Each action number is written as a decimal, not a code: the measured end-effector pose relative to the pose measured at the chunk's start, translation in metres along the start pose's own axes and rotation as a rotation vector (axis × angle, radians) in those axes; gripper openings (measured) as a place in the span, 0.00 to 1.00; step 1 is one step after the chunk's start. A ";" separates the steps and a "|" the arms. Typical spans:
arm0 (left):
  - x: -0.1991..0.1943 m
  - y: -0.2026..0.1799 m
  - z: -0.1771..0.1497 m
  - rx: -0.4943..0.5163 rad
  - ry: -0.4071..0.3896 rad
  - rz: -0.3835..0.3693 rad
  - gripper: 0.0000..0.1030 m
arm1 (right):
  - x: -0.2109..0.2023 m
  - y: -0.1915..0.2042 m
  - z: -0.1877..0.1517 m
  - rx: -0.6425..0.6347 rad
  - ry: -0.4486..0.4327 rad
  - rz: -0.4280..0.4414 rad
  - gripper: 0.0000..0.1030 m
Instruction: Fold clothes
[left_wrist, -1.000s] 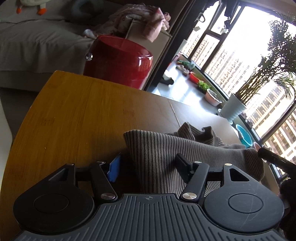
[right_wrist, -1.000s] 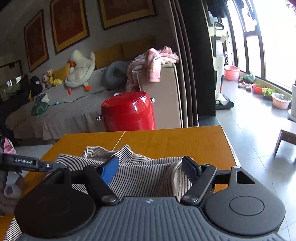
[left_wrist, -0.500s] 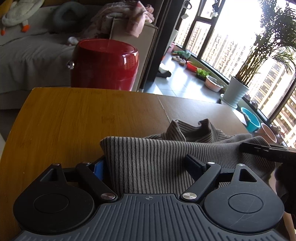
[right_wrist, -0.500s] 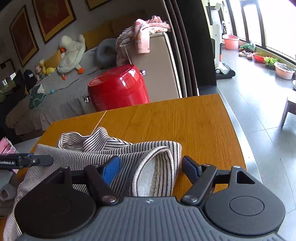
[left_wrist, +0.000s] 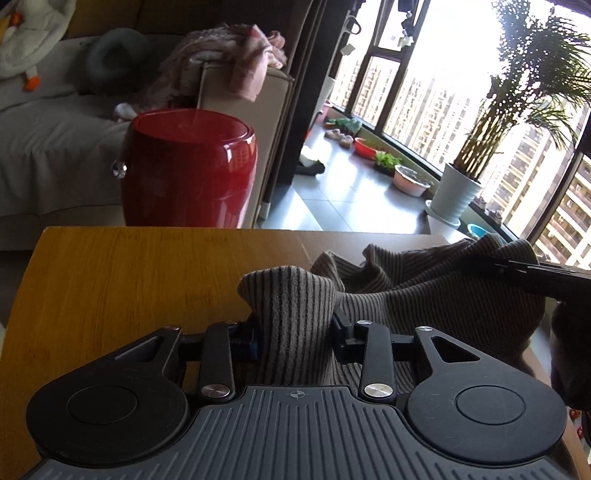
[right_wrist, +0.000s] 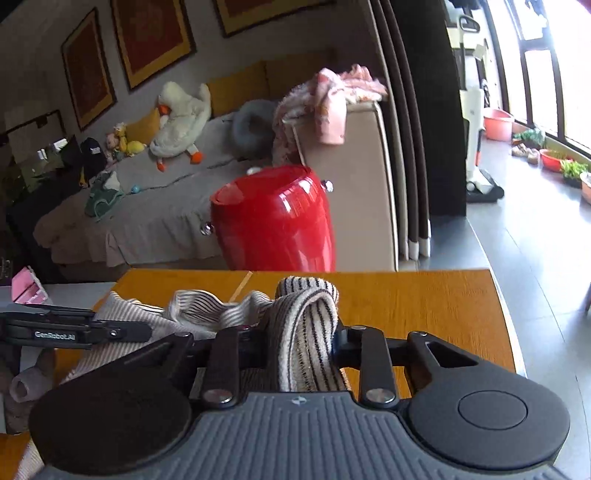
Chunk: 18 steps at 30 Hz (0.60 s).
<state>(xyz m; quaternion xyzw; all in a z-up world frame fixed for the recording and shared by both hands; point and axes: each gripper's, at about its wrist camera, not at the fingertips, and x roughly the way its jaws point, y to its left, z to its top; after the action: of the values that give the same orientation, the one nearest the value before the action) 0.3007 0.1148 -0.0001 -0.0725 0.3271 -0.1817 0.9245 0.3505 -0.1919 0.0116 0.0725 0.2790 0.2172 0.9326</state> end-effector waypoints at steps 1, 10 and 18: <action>-0.011 -0.004 0.001 0.017 -0.020 -0.007 0.35 | -0.015 0.006 0.003 -0.015 -0.022 0.019 0.25; -0.143 -0.041 -0.068 0.153 -0.145 -0.078 0.36 | -0.151 0.051 -0.050 -0.150 -0.060 0.072 0.24; -0.187 -0.063 -0.151 0.180 -0.017 -0.071 0.45 | -0.188 0.065 -0.128 -0.185 0.049 -0.001 0.24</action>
<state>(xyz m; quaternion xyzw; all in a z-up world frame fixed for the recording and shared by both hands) 0.0526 0.1262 0.0070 -0.0024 0.2986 -0.2425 0.9230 0.1156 -0.2159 0.0134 -0.0194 0.2805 0.2435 0.9282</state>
